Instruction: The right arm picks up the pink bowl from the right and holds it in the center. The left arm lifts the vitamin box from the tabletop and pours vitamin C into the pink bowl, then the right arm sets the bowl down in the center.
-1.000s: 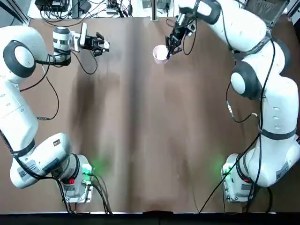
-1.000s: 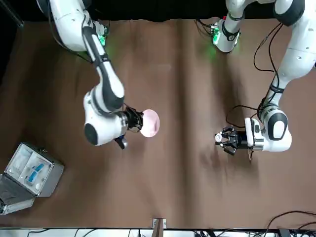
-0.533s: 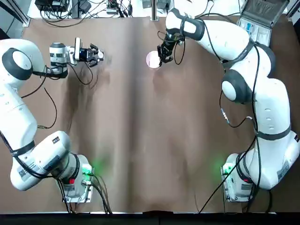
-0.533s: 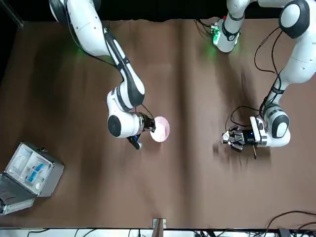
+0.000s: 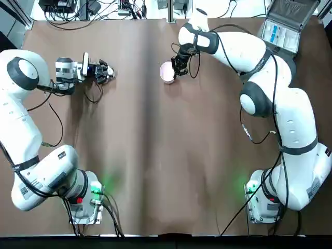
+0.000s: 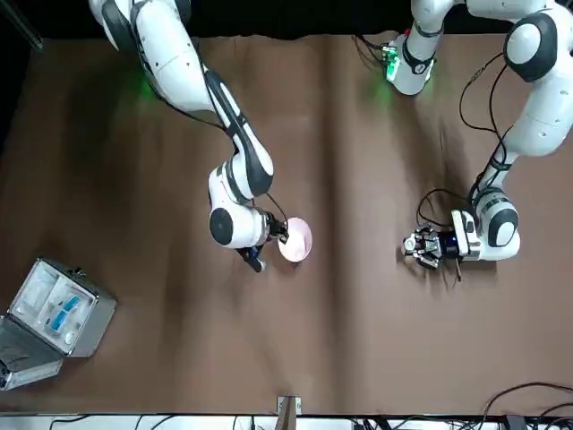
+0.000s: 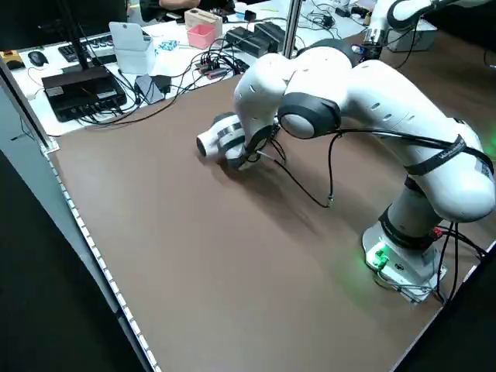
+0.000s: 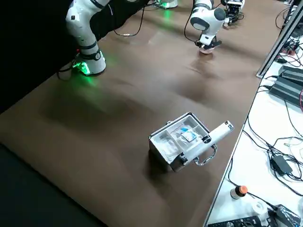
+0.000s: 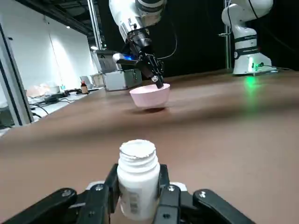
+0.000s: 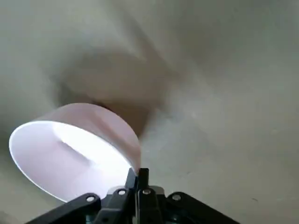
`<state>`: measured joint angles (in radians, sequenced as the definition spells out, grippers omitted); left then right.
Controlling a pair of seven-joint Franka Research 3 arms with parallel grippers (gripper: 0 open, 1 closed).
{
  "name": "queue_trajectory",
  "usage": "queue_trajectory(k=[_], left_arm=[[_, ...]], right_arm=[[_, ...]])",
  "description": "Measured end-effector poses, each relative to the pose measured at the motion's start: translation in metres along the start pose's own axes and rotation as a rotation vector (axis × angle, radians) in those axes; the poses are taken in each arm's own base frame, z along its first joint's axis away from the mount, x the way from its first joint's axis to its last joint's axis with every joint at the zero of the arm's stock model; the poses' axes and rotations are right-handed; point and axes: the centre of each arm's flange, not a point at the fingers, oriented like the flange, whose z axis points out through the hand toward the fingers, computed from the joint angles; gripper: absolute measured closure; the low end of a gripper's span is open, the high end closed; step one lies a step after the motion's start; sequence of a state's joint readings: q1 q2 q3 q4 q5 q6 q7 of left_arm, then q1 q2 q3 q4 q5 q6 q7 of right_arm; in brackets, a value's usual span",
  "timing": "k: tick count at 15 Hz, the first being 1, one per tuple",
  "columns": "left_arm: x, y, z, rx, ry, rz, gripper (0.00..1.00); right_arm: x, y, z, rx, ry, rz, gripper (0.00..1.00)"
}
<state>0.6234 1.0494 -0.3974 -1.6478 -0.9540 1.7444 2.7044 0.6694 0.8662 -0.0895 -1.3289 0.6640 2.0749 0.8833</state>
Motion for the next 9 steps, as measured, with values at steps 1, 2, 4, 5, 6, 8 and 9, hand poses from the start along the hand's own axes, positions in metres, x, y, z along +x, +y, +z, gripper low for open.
queue_trajectory(k=[1,2,4,5,6,8,9], left_arm=[[-0.002,0.001,0.0,-0.006,-0.001,-0.001,0.64],[-0.002,0.001,0.001,-0.008,-0.003,-0.002,0.64],[-0.002,0.001,0.002,-0.015,-0.006,-0.003,0.64],[-0.004,0.002,0.004,-0.024,-0.012,-0.005,0.64],[-0.006,0.004,0.006,-0.034,-0.018,-0.009,0.64],[-0.005,0.001,0.01,-0.051,-0.019,-0.011,0.63],[-0.004,0.0,0.012,-0.059,-0.021,-0.009,0.63]], right_arm=[[-0.001,0.0,0.003,-0.003,-0.001,-0.009,0.97],[-0.002,0.0,0.004,-0.004,-0.002,-0.016,0.97],[-0.003,0.0,0.006,-0.005,-0.001,-0.021,0.97],[-0.002,-0.001,0.006,-0.002,0.002,-0.022,0.97],[-0.002,-0.001,0.006,0.0,0.003,-0.024,0.97],[-0.003,-0.001,0.008,0.001,0.004,-0.028,0.97],[-0.003,-0.002,0.009,0.006,0.009,-0.029,0.97]])
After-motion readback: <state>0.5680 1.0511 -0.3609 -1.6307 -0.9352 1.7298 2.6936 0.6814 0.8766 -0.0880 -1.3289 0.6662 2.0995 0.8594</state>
